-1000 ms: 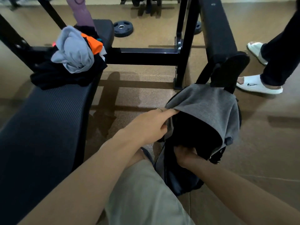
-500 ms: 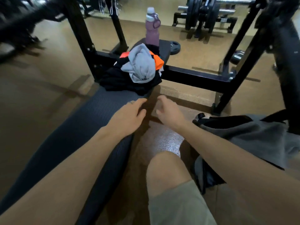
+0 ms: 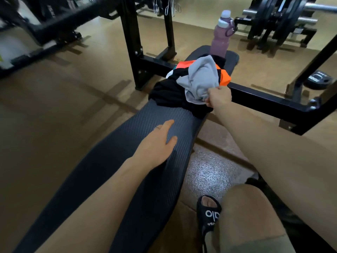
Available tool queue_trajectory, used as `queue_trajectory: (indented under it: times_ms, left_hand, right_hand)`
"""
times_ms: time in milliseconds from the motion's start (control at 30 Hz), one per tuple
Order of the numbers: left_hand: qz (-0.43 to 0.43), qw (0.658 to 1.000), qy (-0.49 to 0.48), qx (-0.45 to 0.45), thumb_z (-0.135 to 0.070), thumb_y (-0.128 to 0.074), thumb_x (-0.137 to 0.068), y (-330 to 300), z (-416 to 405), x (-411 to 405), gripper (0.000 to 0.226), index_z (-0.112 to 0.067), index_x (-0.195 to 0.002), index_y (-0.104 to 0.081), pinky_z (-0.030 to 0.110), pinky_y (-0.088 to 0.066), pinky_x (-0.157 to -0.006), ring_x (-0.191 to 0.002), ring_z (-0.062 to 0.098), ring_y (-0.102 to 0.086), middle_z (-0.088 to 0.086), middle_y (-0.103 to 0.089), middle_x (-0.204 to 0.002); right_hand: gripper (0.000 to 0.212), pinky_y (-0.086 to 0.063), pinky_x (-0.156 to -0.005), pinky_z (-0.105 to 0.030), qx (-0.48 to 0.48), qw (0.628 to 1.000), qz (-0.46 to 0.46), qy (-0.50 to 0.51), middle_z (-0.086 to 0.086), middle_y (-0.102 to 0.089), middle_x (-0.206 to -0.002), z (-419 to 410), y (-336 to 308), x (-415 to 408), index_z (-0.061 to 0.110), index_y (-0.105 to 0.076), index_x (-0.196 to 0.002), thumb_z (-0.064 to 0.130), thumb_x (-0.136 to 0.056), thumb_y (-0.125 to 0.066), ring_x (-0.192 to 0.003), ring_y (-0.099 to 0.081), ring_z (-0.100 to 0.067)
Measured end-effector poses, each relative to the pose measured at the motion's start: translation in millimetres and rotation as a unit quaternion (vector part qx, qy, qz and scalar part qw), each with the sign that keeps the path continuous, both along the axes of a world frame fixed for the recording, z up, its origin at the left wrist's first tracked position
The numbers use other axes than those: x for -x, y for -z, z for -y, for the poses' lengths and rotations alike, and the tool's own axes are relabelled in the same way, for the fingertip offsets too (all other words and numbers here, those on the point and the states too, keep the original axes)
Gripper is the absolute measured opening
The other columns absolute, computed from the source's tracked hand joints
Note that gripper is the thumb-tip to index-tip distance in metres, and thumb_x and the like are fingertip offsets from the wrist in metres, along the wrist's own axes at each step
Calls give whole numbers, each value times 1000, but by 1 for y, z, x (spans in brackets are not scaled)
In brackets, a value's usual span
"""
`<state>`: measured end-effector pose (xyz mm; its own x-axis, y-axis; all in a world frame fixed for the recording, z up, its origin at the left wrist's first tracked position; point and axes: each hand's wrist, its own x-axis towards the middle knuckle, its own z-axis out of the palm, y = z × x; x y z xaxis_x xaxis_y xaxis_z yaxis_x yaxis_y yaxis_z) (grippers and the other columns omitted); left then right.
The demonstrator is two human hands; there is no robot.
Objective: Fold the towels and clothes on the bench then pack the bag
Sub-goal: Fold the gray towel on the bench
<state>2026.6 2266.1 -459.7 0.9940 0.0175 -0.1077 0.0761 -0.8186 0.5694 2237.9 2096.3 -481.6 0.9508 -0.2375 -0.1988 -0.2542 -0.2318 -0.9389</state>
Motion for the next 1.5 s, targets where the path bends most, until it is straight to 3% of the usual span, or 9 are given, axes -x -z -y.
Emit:
queue_trajectory:
  times_ms: [167, 300, 533, 667, 800, 933, 1267, 1400, 1500]
  left_hand:
    - [40, 996, -45, 58, -37, -65, -96, -23, -2, 25, 82, -29, -160, -14, 37, -45, -106, -132, 19, -50, 3, -43, -151]
    - [108, 980, -83, 145, -35, -79, -83, -50, 1, 58, 73, -18, -139, -34, 38, -54, -90, -111, 17, -63, 3, -60, -127]
    - [113, 969, -155, 157, -26, -56, -99, -71, -11, 132, 21, -11, -111, -47, 31, -53, -62, -72, 5, -61, -1, -65, -89]
    - [92, 940, -224, 241, -26, -53, -98, -80, -23, 160, 20, -12, -112, -51, 35, -51, -74, -90, 18, -63, 3, -65, -99]
    - [73, 879, -282, 378, -29, -54, -99, -95, -33, 178, 14, -18, -107, -58, 40, -56, -87, -97, 19, -69, 6, -71, -103]
    - [70, 850, -296, 430, -26, -54, -101, -104, -46, 195, 15, -16, -109, -61, 44, -58, -91, -100, 27, -72, 14, -74, -104]
    - [-1, 923, -381, 58, -60, -67, -85, -87, -90, 237, 91, -23, -151, -17, 45, -37, -106, -133, 34, -37, 12, -28, -149]
    - [58, 991, -124, 11, -56, -57, -74, -88, -80, 243, 70, -30, -139, -48, 45, -36, -112, -134, 26, -39, -2, -48, -142]
    - [79, 995, -40, -35, -39, -59, -86, -89, -66, 239, 18, -25, -96, -58, 39, -47, -83, -95, 14, -56, -6, -62, -96]
  right_hand:
    - [9, -39, -63, -28, 89, 972, 153, -153, 0, -52, -66, -28, -48, 94, 14, -58, -73, 15, -81, -60, -68, -48, -17]
    - [13, -44, -62, -18, 104, 907, 230, -337, 2, -66, -75, -44, -88, 197, 20, -66, -95, 16, -83, -62, -68, -57, -8]
    - [15, -53, -65, -27, -10, 901, 199, -386, 7, -69, -69, -52, -114, 273, 26, -63, -89, 11, -90, -65, -66, -62, -5]
    - [18, -55, -73, -32, -36, 918, 105, -381, -5, -72, -88, -53, -113, 290, 19, -62, -101, 9, -87, -59, -75, -65, -12]
    - [47, -55, -87, -36, 94, 857, 46, -505, 6, -63, -110, -53, -89, 317, 28, -54, -119, 26, -77, -73, -103, -63, -16]
    - [9, -51, -77, -37, 139, 841, 86, -517, 2, -66, -86, -61, -75, 332, 24, -60, -92, 23, -84, -64, -83, -63, -12]
    - [6, -37, -59, -23, 150, 825, 167, -518, 1, -55, -76, -68, -109, 334, 12, -54, -85, 13, -84, -59, -66, -45, -10]
    - [11, -38, -61, -27, 163, 799, 192, -546, -1, -57, -77, -74, -116, 339, 13, -52, -81, 10, -78, -62, -69, -48, -13]
    - [11, -42, -61, -30, 163, 788, 213, -554, 2, -60, -77, -78, -119, 343, 16, -55, -80, 10, -78, -64, -71, -53, -15]
